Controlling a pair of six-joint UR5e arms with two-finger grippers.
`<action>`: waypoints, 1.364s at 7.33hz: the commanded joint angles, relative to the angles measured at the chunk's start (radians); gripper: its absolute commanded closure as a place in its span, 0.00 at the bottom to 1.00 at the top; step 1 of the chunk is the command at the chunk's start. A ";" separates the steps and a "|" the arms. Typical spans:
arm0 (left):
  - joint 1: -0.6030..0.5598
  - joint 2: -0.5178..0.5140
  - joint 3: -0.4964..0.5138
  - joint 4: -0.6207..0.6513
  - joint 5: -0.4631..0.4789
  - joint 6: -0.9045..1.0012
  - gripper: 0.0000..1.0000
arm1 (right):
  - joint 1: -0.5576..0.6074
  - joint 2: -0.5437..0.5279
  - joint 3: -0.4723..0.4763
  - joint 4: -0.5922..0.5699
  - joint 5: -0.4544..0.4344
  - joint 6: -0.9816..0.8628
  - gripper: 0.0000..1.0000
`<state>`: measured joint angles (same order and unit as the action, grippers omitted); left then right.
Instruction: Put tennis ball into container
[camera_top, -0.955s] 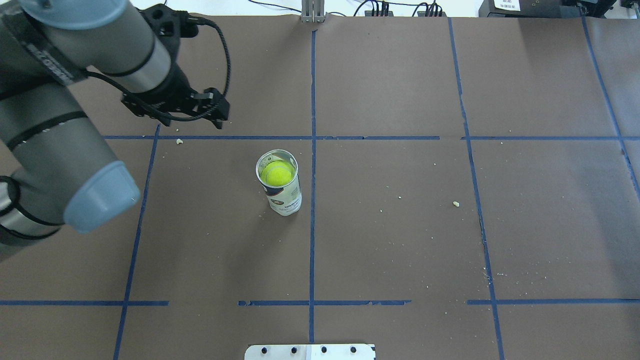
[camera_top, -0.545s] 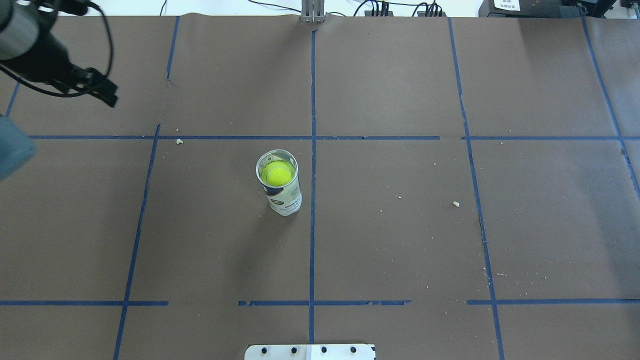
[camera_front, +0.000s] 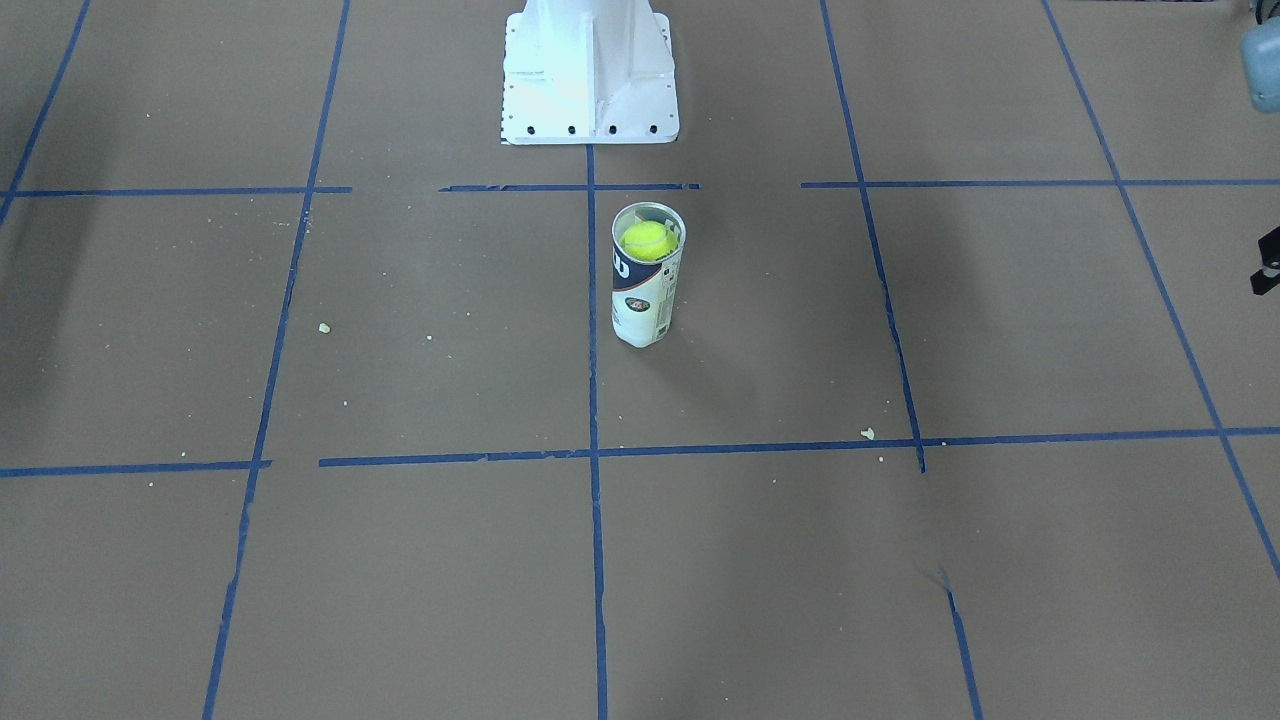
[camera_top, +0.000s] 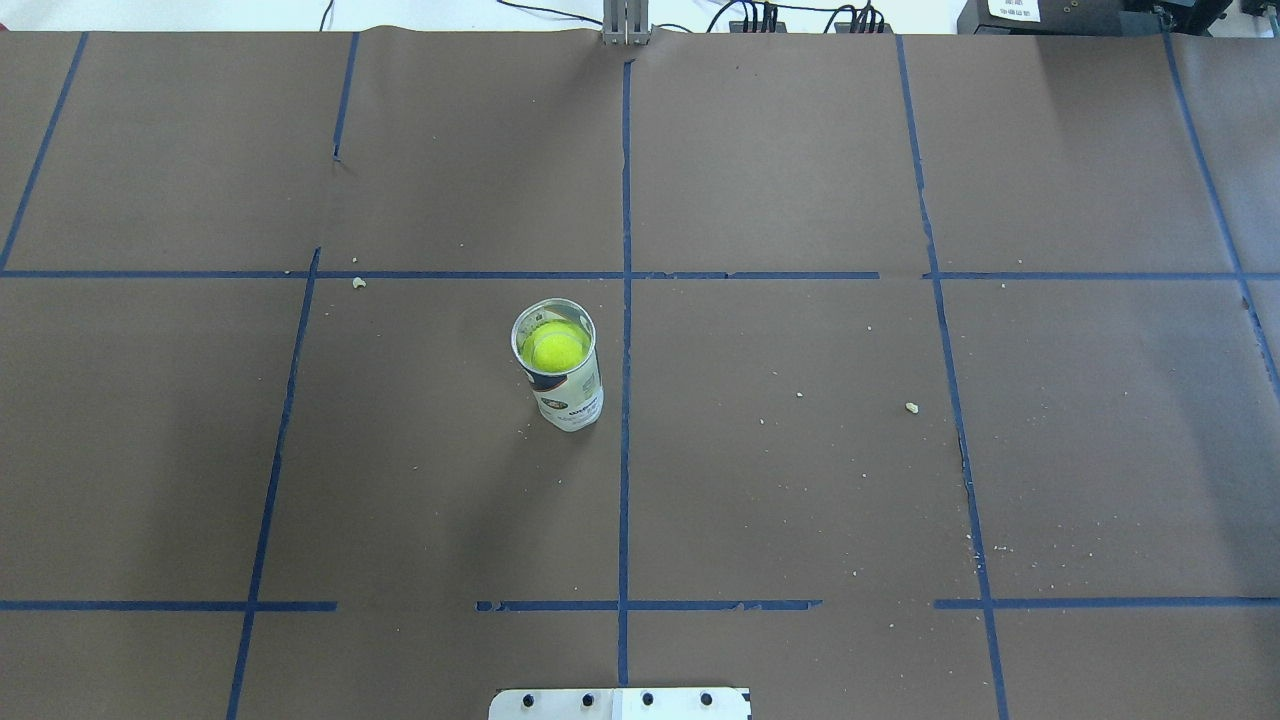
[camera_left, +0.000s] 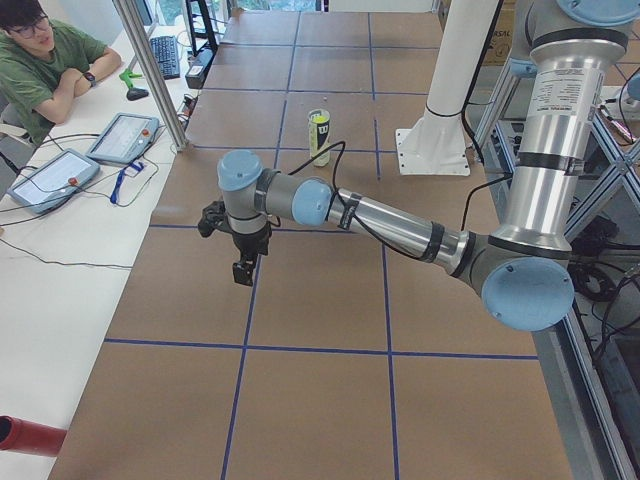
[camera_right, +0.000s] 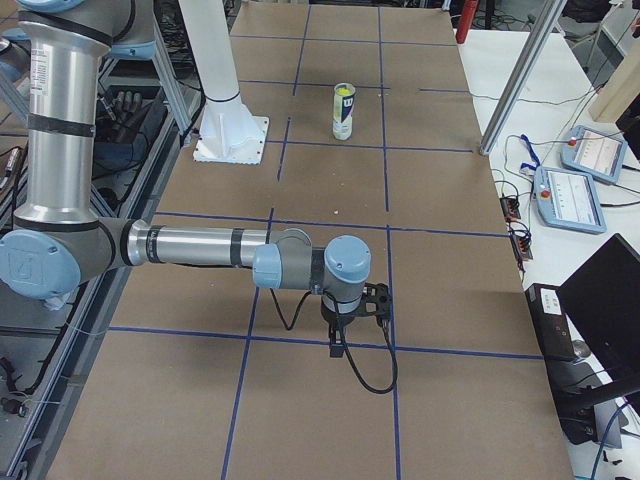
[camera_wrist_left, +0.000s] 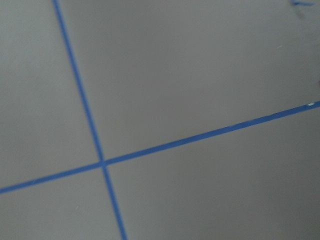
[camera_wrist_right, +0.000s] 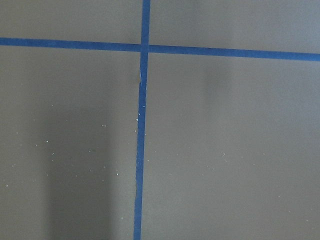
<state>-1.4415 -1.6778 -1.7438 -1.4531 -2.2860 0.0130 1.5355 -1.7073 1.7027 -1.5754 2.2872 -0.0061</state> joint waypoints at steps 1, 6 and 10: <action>-0.017 0.040 0.065 0.002 -0.003 0.008 0.00 | 0.000 0.000 0.000 0.000 0.000 0.000 0.00; -0.066 0.125 0.066 0.000 -0.069 0.110 0.00 | 0.000 0.000 0.000 0.000 0.000 0.000 0.00; -0.083 0.126 0.073 0.039 -0.144 0.145 0.00 | 0.000 0.000 0.000 0.000 0.000 0.000 0.00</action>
<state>-1.5239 -1.5471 -1.6750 -1.4163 -2.4325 0.1560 1.5355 -1.7073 1.7027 -1.5754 2.2872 -0.0061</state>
